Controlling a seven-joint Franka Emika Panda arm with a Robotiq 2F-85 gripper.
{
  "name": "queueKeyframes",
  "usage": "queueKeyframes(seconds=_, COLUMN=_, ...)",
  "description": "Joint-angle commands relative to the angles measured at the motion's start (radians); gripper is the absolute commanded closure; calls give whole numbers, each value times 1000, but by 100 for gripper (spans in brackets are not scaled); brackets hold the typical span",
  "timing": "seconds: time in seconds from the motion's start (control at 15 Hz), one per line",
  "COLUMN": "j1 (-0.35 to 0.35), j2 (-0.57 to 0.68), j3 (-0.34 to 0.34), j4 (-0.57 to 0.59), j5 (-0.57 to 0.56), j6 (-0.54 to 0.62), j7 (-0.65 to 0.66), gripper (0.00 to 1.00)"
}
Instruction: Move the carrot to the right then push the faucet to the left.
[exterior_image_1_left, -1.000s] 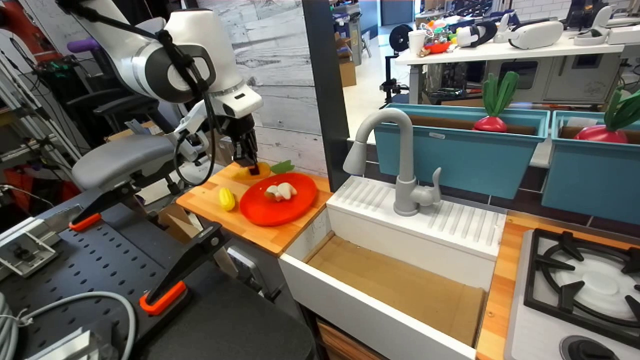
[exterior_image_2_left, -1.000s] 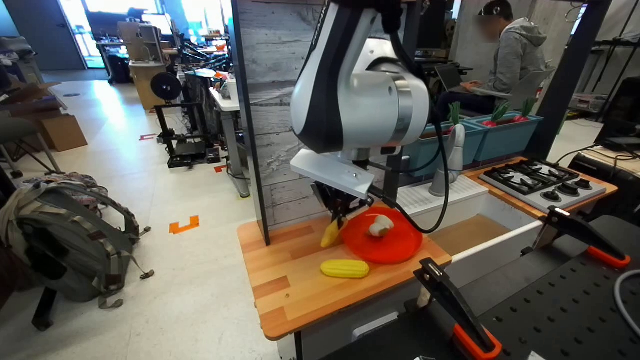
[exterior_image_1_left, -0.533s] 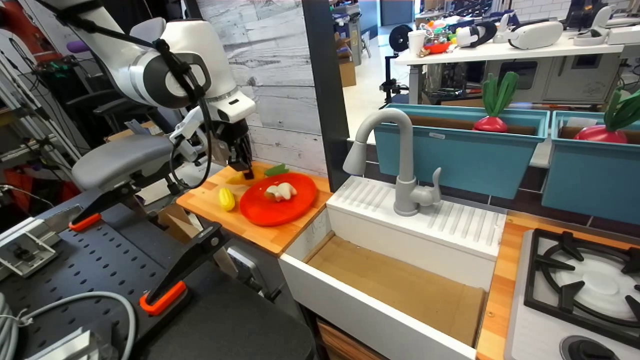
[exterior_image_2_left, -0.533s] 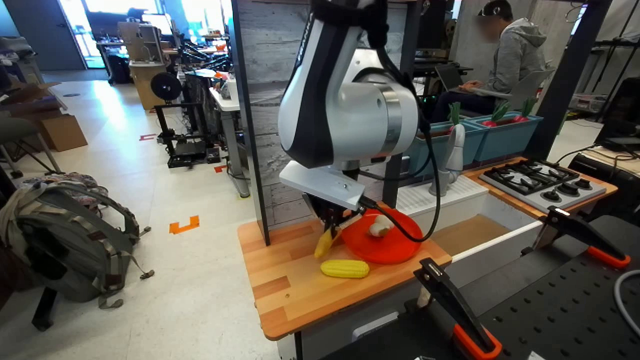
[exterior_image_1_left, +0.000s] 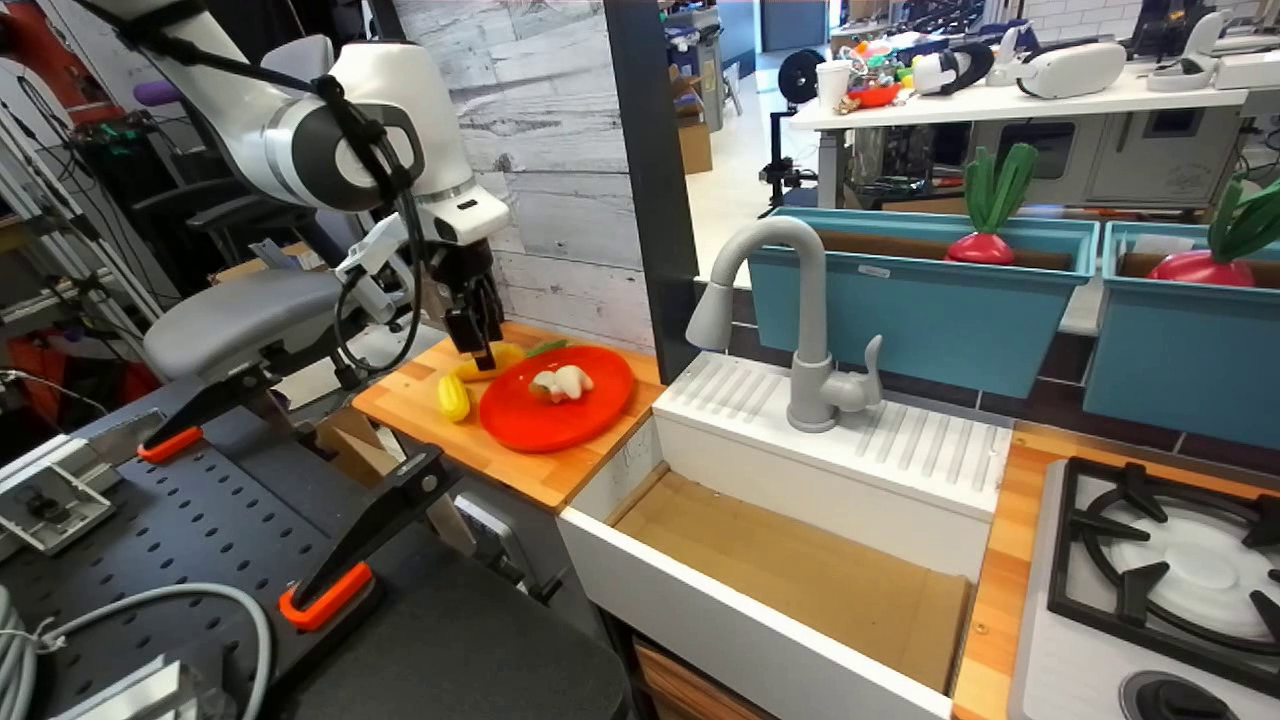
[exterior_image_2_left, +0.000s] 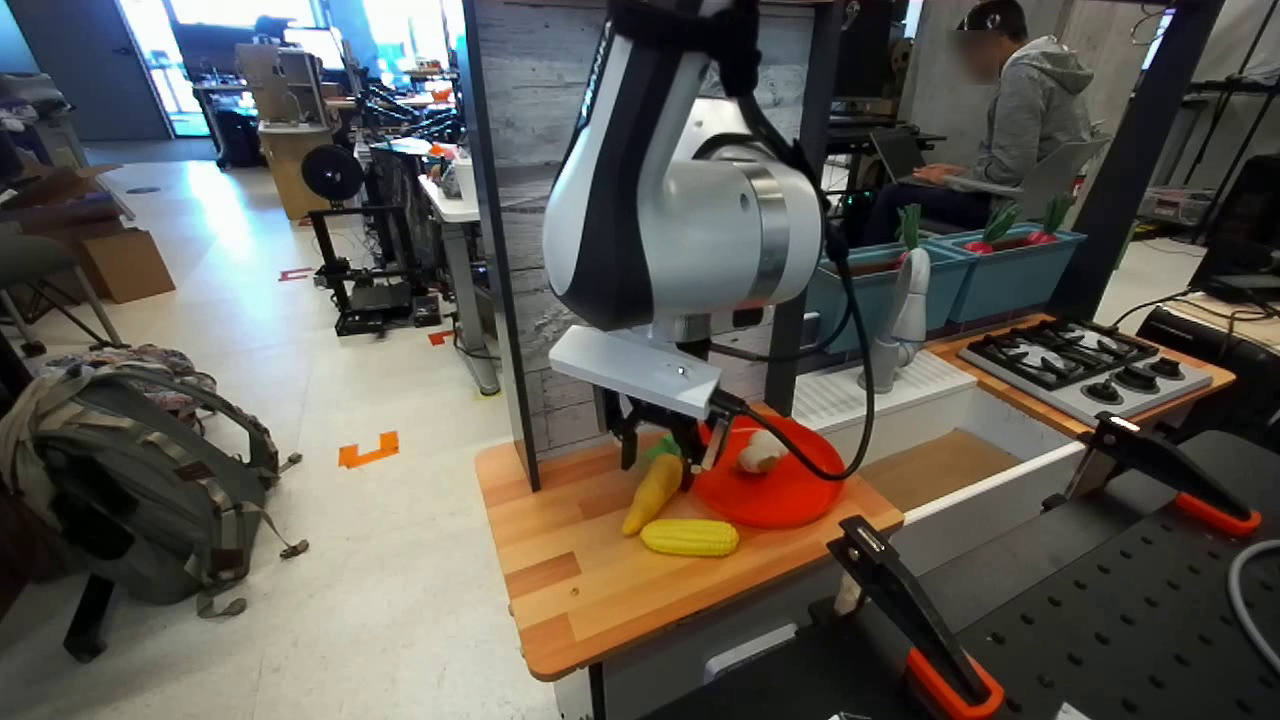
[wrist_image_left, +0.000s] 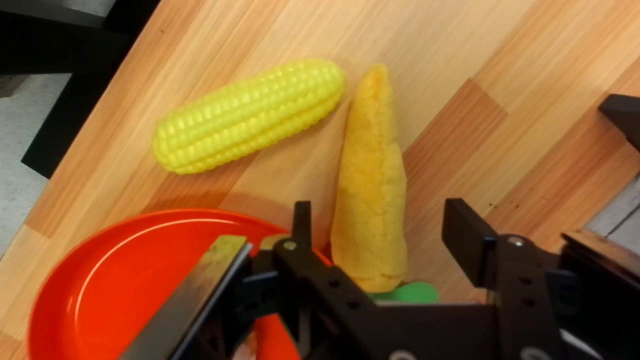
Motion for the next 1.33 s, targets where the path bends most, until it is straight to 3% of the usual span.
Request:
queueKeyframes(seconds=0.0, j1=-21, j2=-41, j3=18, j4=-20, j5=-30, j6=-48, j7=-11, gripper=1)
queueKeyframes(seconds=0.67, j1=-19, j2=-253, j3=-67, j4=-296, j5=-163, j6=-14, j7=-62, gripper=0)
queueKeyframes(seconds=0.93, j1=-69, j2=-349, j3=-107, j4=-399, j5=-208, j6=11, j7=-138, gripper=0)
queueKeyframes(seconds=1.27, j1=-151, j2=-442, j3=-158, j4=-474, j5=-282, j6=-7, j7=-323, gripper=0)
